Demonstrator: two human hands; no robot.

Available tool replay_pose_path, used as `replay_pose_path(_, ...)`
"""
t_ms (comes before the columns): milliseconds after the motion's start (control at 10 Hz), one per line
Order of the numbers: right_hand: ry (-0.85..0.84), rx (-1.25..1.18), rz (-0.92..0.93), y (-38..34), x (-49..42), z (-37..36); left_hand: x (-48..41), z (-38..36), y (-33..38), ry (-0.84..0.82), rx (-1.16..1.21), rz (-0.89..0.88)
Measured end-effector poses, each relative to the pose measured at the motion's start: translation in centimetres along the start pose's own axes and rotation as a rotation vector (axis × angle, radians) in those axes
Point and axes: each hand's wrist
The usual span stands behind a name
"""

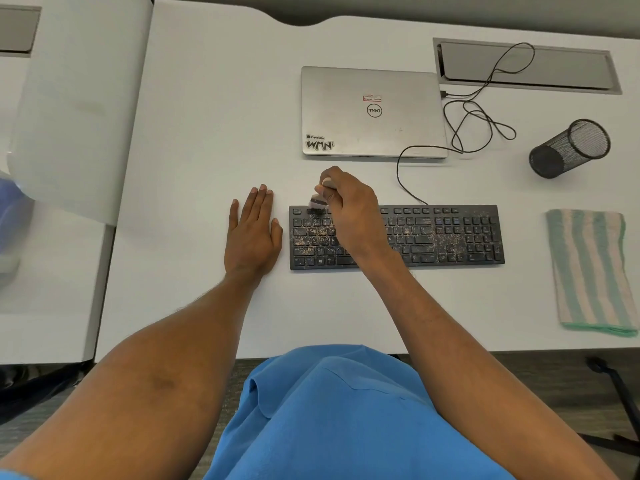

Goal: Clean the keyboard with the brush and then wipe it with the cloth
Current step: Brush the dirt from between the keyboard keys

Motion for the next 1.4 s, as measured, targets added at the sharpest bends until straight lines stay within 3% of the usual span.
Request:
replay_pose_path(300,-0.073,-0.013,-0.025,0.5,0.2,-0.2,0.0,-0.1,-0.1,0.009,0.002,-0.002)
replay_pose_path(600,0.052,-0.066,-0.017,0.0,0.8,0.2,-0.1,-0.3,-0.2,0.006,-0.008,-0.002)
replay_pose_path(1400,0.006,-0.047,-0.107,-0.4,1.3,0.0,0.1,-0.4,-0.2,0.012,0.000,-0.004)
Point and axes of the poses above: each hand's wrist, its own x-axis away from the middle knuckle, its own z-axis out of the back of the hand, y = z × x, and after that the axes turned 4 degrees about -x, right-handed
